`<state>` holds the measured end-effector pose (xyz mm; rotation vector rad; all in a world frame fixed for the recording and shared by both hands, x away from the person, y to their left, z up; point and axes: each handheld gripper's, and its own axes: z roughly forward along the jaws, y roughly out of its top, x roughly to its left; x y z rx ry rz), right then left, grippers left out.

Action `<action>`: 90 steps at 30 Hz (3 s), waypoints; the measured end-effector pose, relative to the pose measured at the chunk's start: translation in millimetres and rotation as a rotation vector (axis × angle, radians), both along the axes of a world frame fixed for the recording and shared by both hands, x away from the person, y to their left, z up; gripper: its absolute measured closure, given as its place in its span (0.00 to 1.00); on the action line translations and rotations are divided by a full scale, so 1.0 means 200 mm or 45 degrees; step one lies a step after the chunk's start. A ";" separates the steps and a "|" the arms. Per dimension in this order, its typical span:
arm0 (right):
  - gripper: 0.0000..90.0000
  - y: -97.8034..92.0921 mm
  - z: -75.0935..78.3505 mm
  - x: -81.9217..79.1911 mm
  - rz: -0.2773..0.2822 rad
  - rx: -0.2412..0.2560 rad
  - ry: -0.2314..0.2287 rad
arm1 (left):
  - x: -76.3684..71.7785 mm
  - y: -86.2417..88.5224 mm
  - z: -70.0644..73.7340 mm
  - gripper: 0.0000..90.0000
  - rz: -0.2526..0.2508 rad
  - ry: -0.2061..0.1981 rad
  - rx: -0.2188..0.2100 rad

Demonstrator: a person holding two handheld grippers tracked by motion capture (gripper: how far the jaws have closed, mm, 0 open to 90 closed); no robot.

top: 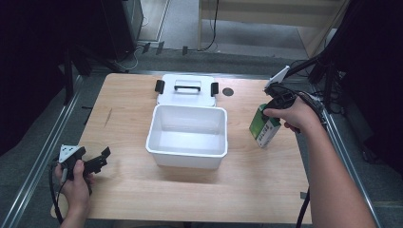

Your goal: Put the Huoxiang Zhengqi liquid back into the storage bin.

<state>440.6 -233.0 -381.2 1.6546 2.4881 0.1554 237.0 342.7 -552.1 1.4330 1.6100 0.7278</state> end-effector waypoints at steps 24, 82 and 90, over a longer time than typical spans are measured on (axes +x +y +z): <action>0.71 0.00 -0.12 0.07 -0.020 0.065 0.093 | 0.00 0.00 0.00 0.04 -0.004 0.002 0.001; 0.71 0.28 0.53 -0.31 1.006 0.039 -0.190 | 0.00 0.00 0.00 0.04 -0.005 0.010 0.012; 0.71 0.37 0.57 -0.34 1.148 0.021 -0.205 | 0.00 0.00 0.00 0.04 -0.007 0.012 0.013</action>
